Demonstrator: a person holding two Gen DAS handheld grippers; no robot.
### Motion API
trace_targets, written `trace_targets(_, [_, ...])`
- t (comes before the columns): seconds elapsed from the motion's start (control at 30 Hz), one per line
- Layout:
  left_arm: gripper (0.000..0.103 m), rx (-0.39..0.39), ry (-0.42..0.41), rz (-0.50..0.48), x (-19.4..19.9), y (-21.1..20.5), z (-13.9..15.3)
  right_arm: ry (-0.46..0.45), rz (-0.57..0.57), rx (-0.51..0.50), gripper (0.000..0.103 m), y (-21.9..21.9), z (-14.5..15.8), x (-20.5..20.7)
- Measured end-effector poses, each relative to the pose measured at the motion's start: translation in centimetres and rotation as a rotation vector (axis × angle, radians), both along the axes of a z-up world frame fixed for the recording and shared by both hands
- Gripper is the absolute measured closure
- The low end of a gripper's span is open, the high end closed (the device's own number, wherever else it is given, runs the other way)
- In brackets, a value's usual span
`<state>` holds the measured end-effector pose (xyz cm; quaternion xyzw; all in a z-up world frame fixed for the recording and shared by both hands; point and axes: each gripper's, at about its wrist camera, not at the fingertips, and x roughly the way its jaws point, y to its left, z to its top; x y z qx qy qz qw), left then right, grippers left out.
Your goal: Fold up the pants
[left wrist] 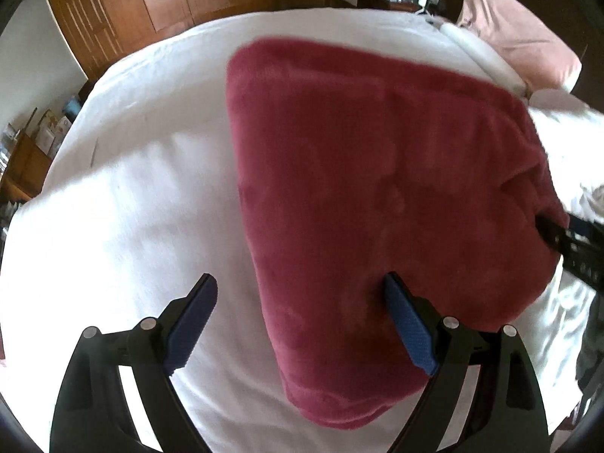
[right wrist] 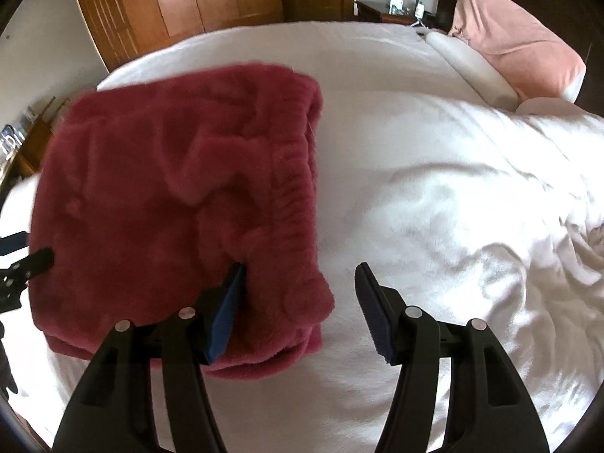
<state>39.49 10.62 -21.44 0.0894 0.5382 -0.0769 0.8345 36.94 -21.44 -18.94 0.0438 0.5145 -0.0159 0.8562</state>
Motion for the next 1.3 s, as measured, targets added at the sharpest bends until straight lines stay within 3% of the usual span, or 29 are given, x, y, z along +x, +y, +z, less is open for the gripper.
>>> trace_targets(0.23, [0.013, 0.065, -0.008, -0.047, -0.3, -0.9, -2.4, 0.043, 0.022, -0.062, 0.037, 0.7, -2.8, 0.5])
trace_targets(0.57, [0.011, 0.119, 0.001, -0.054, 0.2, -1.3, -2.9, 0.083, 0.022, -0.105, 0.031, 1.0, -3.1, 1.6])
trace_targets(0.73, [0.012, 0.117, -0.007, -0.030, -0.7, -1.1, -0.8, 0.021, 0.004, -0.123, 0.031, 1.9, 0.4, 0.2])
trace_targets(0.93, [0.012, 0.089, -0.043, 0.033, -2.3, 0.4, 2.7, -0.041, -0.040, -0.063, 0.028, 2.5, 3.8, -3.1])
trace_targets(1.3, [0.012, 0.022, -0.234, 0.019, -7.0, 0.6, 12.4, -0.226, -0.092, 0.044, 0.011, 3.7, 12.9, -8.3])
